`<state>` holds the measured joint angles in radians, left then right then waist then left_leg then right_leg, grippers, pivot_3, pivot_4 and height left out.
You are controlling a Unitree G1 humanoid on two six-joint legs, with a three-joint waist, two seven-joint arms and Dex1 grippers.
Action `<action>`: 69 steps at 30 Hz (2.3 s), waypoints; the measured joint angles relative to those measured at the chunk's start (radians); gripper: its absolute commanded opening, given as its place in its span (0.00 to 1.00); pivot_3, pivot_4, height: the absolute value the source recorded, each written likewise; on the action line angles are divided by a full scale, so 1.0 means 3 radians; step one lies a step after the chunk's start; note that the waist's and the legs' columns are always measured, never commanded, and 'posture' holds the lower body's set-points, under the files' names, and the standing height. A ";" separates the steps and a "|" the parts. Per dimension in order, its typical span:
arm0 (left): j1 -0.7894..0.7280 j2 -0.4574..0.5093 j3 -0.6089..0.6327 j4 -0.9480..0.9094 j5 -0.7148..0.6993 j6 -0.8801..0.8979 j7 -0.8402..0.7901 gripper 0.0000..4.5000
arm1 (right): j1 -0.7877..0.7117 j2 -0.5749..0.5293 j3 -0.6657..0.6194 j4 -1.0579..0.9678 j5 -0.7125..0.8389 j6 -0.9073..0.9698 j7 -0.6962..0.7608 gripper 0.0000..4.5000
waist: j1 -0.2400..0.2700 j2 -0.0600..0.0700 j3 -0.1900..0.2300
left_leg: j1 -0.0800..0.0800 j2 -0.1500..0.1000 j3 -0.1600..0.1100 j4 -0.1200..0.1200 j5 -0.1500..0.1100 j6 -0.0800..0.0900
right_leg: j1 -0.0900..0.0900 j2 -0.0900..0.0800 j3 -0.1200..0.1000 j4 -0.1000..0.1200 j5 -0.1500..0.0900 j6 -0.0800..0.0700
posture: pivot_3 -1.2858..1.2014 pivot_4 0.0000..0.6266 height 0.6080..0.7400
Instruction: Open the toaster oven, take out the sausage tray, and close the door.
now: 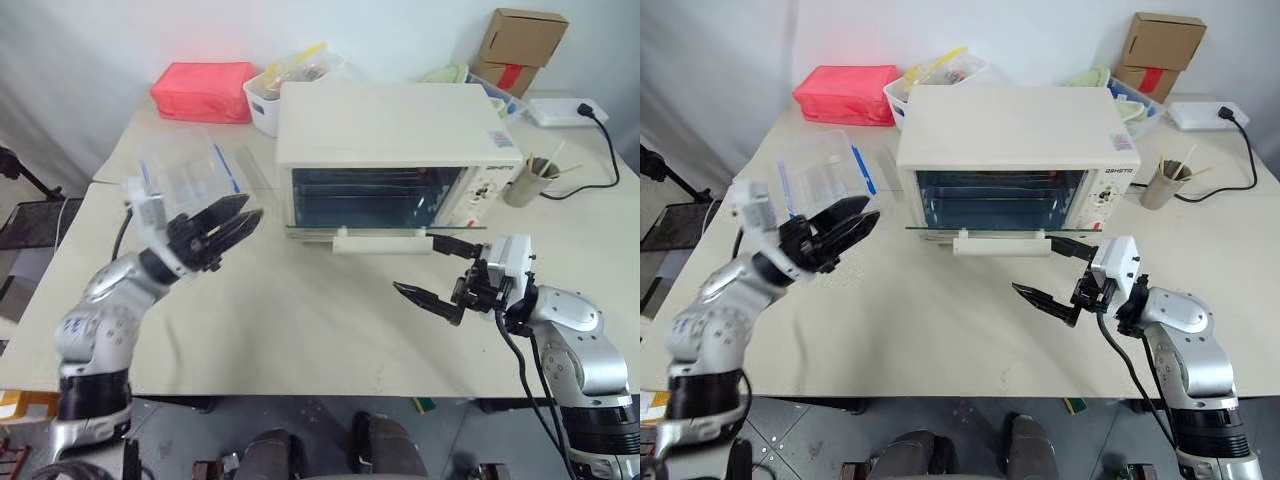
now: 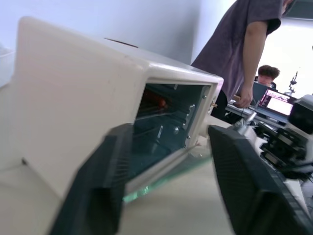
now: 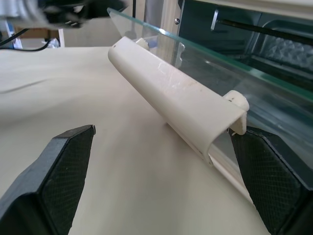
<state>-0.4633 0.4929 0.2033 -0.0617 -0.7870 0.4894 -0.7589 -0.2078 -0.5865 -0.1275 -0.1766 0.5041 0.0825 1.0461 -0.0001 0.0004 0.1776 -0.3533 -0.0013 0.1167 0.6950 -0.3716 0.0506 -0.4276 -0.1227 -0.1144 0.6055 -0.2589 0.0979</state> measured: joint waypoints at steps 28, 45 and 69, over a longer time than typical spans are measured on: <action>-0.0573 -0.0491 -0.0670 0.1155 0.0961 -0.0580 -0.0833 0.01 | 0.1810 -0.0159 -0.1321 -0.0531 -0.0032 -0.0355 -0.0219 1.00 | 0.0090 -0.0002 0.0001 | -0.0002 0.0007 0.0002 0.0011 -0.0002 0.0002 | 0.0004 0.0015 0.0010 -0.0007 0.0002 0.0003 | 0.52 0.24 1.00; 0.0484 -0.0383 -0.0743 0.0346 0.1203 -0.0730 -0.0667 0.20 | 0.0760 -0.0355 -0.0536 -0.0847 -0.1076 -0.0055 -0.1263 1.00 | 0.0010 0.0001 0.0000 | -0.0001 0.0010 -0.0003 0.0012 -0.0006 -0.0004 | -0.0001 -0.0023 0.0026 0.0004 -0.0002 -0.0004 | 0.52 0.24 1.00; 0.1426 -0.0293 -0.0258 -0.1101 0.0827 -0.0653 0.0062 0.64 | -0.2327 0.0555 0.1588 0.2761 -0.3660 -0.1135 -0.3095 0.80 | -0.0113 0.0002 0.0001 | -0.0015 0.0007 -0.0020 0.0011 -0.0002 -0.0002 | -0.0001 -0.0019 0.0001 0.0001 -0.0002 -0.0003 | 0.52 0.24 1.00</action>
<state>-0.0354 0.4050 0.1259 -0.3920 -0.5389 0.2935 -0.7403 -0.9058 -0.4199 0.3488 0.6519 -0.5938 -0.2581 0.1176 -0.0341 0.0008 0.1780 -0.3577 0.0008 0.1109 0.6983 -0.3723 0.0501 -0.4280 -0.1284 -0.1140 0.6057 -0.2595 0.0969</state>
